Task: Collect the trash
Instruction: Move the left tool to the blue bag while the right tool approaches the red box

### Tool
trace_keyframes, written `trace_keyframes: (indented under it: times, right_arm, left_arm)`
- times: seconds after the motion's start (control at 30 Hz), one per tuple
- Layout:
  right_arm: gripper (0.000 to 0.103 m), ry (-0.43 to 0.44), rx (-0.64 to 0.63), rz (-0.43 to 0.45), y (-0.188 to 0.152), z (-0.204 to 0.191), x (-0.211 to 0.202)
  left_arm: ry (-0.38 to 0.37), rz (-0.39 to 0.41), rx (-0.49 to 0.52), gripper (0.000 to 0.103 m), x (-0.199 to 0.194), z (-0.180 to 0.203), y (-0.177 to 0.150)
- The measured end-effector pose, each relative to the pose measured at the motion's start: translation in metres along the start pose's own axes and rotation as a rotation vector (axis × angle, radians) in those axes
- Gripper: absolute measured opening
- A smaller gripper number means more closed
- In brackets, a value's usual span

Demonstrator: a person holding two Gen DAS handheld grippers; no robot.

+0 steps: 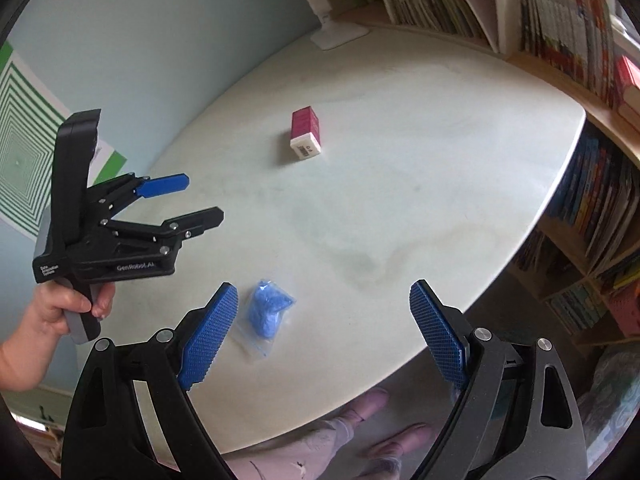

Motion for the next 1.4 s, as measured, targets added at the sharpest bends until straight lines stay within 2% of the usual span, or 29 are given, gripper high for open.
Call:
trace_keyframes:
  times: [0.2,0.33,0.47,0.6,0.73,0.87,1.13,1.3,1.4]
  right_arm:
    - [0.087,0.007,-0.185,-0.05,0.055,-0.022,0.027]
    - [0.087,0.048,-0.292,-0.09,0.09,-0.032,0.053]
    - [0.087,0.099,-0.383,-0.149,0.116,-0.035,0.085]
    - [0.087,0.181,-0.499,-0.214,0.138,-0.045,0.111]
    - [0.087,0.243,-0.616,-0.259,0.149,-0.053,0.121]
    - [0.087,0.282,-0.659,-0.289,0.156,-0.057,0.127]
    - [0.087,0.243,-0.761,-0.293,0.152,-0.063,0.131]
    - [0.087,0.243,-0.79,-0.36,0.153,-0.059,0.143]
    - [0.087,0.281,-0.83,-0.422,0.154,-0.061,0.157]
  left_arm:
    - [-0.009,-0.024,-0.071,0.078,-0.008,-0.006,-0.031]
    - [0.01,-0.056,-0.147,0.078,-0.009,-0.002,-0.05]
    - [0.028,-0.081,-0.268,0.078,-0.008,0.007,-0.059]
    - [0.079,-0.11,-0.464,0.078,-0.001,0.012,-0.065]
    - [0.13,-0.13,-0.681,0.078,-0.001,0.016,-0.074]
    - [0.179,-0.127,-0.821,0.078,-0.013,0.018,-0.084]
    - [0.239,-0.09,-0.919,0.078,-0.03,0.025,-0.098]
    - [0.238,-0.098,-1.049,0.078,-0.032,0.036,-0.104]
    - [0.251,-0.103,-1.146,0.078,-0.03,0.042,-0.105]
Point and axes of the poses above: each gripper's, at about its wrist camera, not at the fingertips, and x roughly the way its jaws point, z to its right, y to its top, the point moved 6 cm from there along x, roughly the way its jaws point, and after that the axes turned 1 degree about x, right-handed, at the moved point
